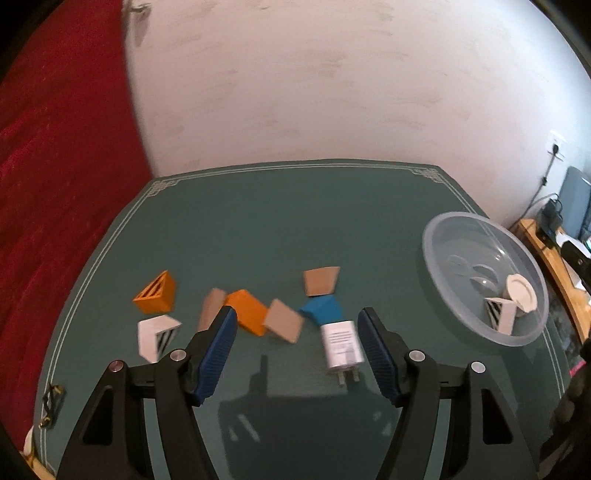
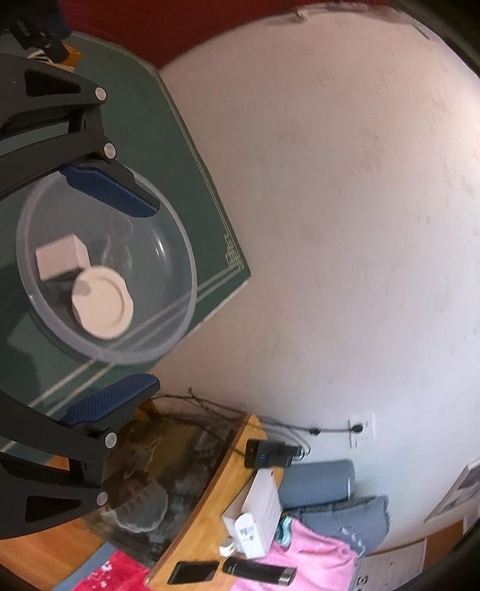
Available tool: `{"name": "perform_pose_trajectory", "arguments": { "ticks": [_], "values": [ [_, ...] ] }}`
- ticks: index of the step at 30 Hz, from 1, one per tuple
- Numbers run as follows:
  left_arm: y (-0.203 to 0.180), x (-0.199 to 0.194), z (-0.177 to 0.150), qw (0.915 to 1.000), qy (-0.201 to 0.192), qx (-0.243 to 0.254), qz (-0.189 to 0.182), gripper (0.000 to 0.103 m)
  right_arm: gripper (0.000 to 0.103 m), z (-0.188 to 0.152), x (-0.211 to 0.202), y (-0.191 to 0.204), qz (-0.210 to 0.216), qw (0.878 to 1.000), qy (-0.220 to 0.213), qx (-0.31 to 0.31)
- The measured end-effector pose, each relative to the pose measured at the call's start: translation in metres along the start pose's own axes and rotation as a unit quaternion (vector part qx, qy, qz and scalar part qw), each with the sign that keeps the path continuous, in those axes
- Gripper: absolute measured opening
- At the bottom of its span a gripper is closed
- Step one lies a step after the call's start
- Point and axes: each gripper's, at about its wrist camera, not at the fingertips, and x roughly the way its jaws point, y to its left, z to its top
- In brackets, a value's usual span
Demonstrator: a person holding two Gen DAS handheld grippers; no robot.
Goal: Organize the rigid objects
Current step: 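Grasp the white marbled block with the left tool while the right tool moves toward the charger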
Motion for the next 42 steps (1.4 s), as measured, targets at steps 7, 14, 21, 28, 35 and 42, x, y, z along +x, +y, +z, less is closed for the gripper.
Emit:
{"name": "perform_pose_trajectory", "arguments": {
  "ticks": [7,14,21,28,35,42],
  "values": [
    [0.028,-0.004,-0.005,0.9995,-0.002,-0.025,0.018,0.069,0.090,-0.009,-0.012,0.025,0.039,0.999,0.011,-0.028],
    [0.061,-0.008,-0.014,0.9979,-0.002,-0.050,0.040,0.069,0.090,-0.021,-0.020,0.049,0.090,0.994,0.036,-0.053],
    [0.094,-0.013,-0.022,0.9952,0.001,-0.069,0.069,0.069,0.090,-0.036,-0.029,0.072,0.125,0.987,0.048,-0.085],
    [0.125,-0.007,-0.029,0.9910,0.022,-0.091,0.096,0.069,0.090,-0.056,-0.034,0.091,0.151,0.979,0.064,-0.120],
    [0.137,0.014,-0.035,0.9889,0.044,-0.094,0.106,0.069,0.090,-0.073,-0.034,0.102,0.172,0.971,0.079,-0.145],
    [0.140,0.035,-0.033,0.9898,0.059,-0.082,0.100,0.069,0.090,-0.088,-0.030,0.112,0.203,0.960,0.095,-0.168]
  ]
}}
